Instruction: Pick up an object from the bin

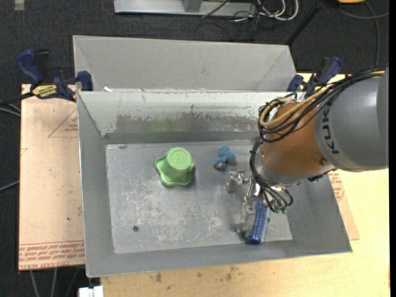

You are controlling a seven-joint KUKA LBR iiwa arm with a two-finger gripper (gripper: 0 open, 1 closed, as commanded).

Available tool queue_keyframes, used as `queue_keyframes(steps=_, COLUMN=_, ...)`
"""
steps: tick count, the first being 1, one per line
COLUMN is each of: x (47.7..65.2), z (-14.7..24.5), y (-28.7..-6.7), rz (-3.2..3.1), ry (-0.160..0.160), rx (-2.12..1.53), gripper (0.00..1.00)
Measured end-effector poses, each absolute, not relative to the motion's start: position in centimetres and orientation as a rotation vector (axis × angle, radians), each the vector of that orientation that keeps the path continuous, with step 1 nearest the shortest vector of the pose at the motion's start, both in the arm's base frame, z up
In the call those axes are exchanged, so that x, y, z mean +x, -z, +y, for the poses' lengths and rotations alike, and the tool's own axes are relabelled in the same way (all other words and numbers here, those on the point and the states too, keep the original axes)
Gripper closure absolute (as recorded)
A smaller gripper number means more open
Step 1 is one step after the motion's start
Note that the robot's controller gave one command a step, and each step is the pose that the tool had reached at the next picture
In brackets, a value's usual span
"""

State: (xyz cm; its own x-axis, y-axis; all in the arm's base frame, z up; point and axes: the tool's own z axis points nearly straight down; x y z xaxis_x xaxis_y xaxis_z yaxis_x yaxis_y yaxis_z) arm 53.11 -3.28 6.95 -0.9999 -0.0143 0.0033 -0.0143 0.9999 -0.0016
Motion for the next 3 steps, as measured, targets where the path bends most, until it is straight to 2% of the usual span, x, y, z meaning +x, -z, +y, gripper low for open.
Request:
queue_keyframes(steps=1, x=49.8, z=-9.2, y=-9.9, rz=-3.11, ry=-0.003, rx=0.461, gripper=0.0)
queue_keyframes(steps=2, x=56.5, z=-12.4, y=-10.5, rz=-3.12, ry=0.003, rx=0.399, gripper=0.0)
queue_keyframes(steps=3, x=57.3, z=-14.5, y=-11.0, rz=-3.121, ry=0.002, rx=0.403, gripper=0.0)
